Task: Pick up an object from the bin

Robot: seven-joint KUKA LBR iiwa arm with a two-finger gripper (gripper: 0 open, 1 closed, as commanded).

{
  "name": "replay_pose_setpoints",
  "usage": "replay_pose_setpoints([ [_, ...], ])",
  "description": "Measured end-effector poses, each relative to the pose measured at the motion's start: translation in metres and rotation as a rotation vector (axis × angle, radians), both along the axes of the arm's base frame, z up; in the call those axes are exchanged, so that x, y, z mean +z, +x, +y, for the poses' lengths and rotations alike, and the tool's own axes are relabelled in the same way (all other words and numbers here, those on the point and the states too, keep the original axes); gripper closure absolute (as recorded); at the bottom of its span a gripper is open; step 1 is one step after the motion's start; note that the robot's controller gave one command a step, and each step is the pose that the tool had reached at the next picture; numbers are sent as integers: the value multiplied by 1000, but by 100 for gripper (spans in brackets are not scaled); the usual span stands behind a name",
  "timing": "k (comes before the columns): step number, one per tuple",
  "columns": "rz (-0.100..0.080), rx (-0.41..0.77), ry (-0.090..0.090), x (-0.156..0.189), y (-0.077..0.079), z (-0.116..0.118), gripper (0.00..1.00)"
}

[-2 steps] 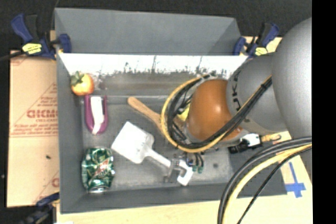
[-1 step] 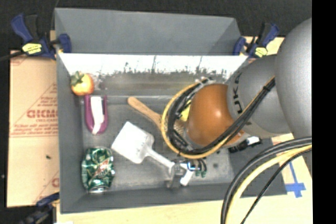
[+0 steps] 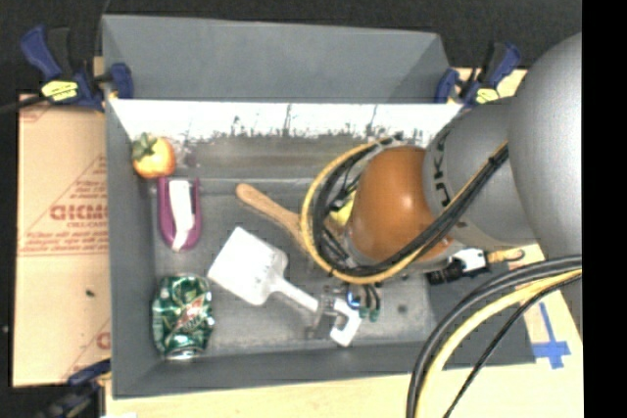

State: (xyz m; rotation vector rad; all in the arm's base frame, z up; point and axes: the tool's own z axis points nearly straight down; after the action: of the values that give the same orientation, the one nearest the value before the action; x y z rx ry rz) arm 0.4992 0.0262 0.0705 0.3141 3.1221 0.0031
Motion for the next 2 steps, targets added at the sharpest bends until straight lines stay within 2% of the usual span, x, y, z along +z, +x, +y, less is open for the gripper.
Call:
replay_pose_setpoints([
  [1,2,108,-1,0,-11,3,0],
  [2,-3,4,0,0,0,-1,100],
])
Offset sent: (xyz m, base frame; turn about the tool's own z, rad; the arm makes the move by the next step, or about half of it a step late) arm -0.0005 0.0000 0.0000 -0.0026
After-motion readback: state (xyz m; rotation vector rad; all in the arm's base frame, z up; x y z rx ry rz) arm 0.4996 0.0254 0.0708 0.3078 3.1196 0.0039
